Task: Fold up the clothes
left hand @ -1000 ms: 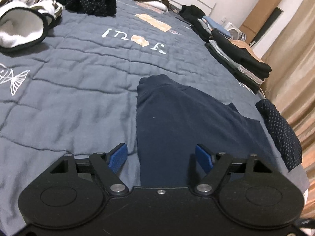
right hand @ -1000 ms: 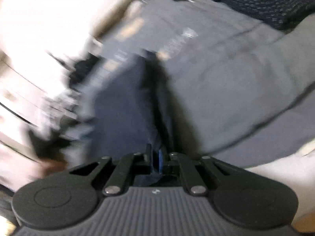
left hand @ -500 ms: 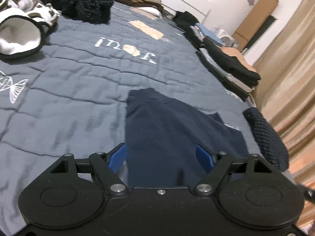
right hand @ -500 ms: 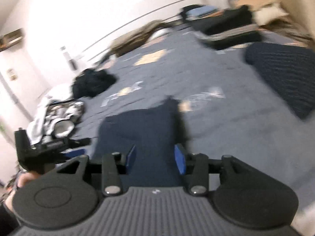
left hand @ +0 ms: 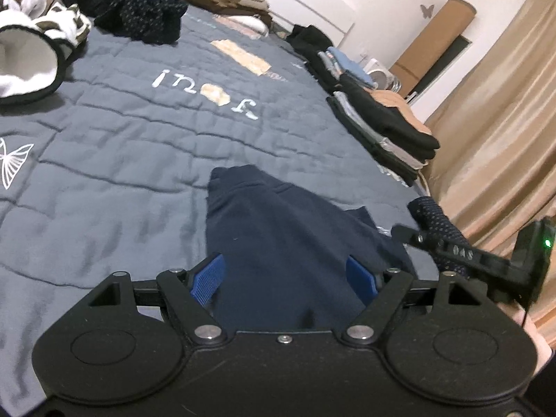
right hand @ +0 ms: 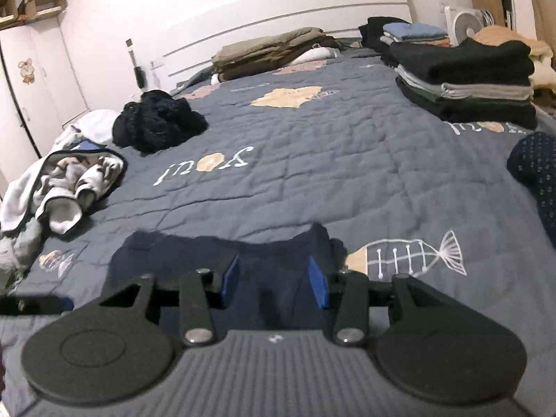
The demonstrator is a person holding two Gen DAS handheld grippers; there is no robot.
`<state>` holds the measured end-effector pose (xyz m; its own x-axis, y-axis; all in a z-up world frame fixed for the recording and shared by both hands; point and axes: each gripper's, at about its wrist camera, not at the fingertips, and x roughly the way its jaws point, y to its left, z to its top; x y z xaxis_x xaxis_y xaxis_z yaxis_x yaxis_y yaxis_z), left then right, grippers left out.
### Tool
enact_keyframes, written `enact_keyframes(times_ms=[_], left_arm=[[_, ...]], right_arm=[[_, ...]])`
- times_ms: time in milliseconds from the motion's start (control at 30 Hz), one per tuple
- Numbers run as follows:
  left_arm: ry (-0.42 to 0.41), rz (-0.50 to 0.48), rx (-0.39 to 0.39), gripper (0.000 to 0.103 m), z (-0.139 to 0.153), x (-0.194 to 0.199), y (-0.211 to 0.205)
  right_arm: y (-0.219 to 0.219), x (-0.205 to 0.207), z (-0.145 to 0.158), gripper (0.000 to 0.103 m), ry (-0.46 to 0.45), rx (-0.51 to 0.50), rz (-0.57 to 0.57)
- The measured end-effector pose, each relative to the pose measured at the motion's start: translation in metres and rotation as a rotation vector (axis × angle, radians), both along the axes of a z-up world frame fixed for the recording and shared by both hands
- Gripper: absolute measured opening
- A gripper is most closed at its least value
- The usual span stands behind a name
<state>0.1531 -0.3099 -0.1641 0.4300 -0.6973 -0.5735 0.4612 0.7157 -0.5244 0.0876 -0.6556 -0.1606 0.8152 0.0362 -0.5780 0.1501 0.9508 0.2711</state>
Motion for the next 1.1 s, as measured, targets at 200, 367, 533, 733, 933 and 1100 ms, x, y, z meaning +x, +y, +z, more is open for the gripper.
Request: enact_keyframes(times_ms=[200, 367, 533, 733, 933, 1100], left_arm=[[-0.003, -0.009, 0.014, 0.076, -0.003, 0.006, 0.004], [-0.017, 0.003, -0.006, 0.076, 0.002, 0.007, 0.008], [-0.023, -0.007, 0.011, 0.076, 0.0, 0.005, 0.004], [-0.021, -0.018, 0.017, 0.076, 0.0, 0.004, 0.002], [-0.039, -0.022, 0.006, 0.076, 0.007, 0.002, 0.004], [-0.049, -0.026, 0.0, 0.076, 0.01, 0.0, 0.003]], right_arm=[[0.0, 0.029, -0.006, 0.043, 0.045, 0.031, 0.082], [0.005, 0.034, -0.021, 0.019, 0.074, -0.022, 0.063], [-0.019, 0.03, -0.018, 0.0, 0.011, 0.022, -0.108], [-0.027, 0.03, -0.004, 0.007, -0.014, 0.148, -0.023], [0.018, 0.049, 0.016, 0.053, -0.037, 0.019, 0.205], [0.044, 0.076, 0.015, 0.053, 0.007, -0.038, 0.294]])
